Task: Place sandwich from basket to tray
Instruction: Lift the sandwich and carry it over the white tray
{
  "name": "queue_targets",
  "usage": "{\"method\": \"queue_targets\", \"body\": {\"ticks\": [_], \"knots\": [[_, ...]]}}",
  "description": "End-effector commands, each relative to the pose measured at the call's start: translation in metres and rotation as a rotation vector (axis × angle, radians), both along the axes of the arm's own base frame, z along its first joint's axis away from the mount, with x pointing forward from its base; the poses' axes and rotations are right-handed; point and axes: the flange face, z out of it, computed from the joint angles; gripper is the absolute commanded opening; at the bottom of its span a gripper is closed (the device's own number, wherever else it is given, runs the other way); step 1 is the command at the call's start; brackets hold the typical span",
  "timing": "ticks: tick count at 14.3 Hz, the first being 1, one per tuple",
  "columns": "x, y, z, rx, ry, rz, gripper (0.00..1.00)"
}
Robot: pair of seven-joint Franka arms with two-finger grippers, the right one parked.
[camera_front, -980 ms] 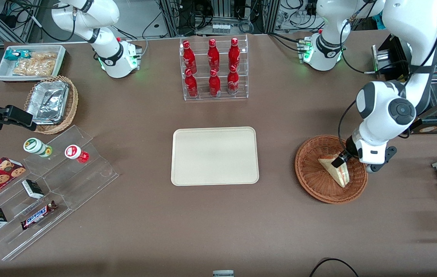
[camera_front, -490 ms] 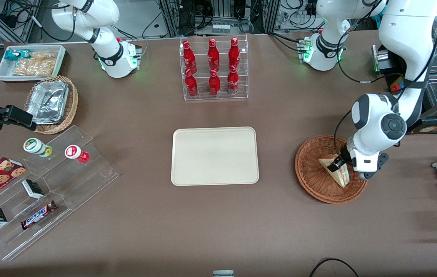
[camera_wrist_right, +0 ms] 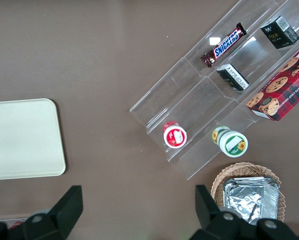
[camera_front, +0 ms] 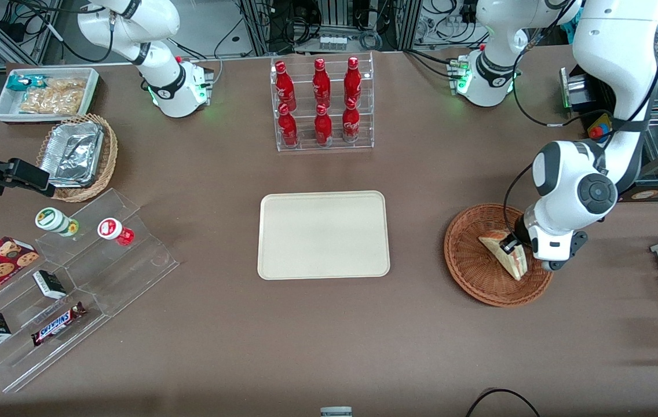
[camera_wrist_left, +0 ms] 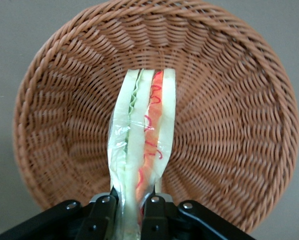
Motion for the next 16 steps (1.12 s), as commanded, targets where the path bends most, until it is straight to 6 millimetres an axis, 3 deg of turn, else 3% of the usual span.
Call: {"method": "queue_targets", "body": {"ticks": [1,4,7,13,16], "knots": [[0.006,-0.025,0.038,0.003,0.040,-0.156,0.14],[0.007,-0.068,0.061,-0.031,0.089,-0.510,0.14],[-0.007,-0.138,0.060,-0.023,0.093,-0.601,0.10],[-0.029,-0.283,0.048,-0.004,0.070,-0.565,0.09],[-0.044,-0.344,0.033,-0.004,0.066,-0.551,0.08]]}}
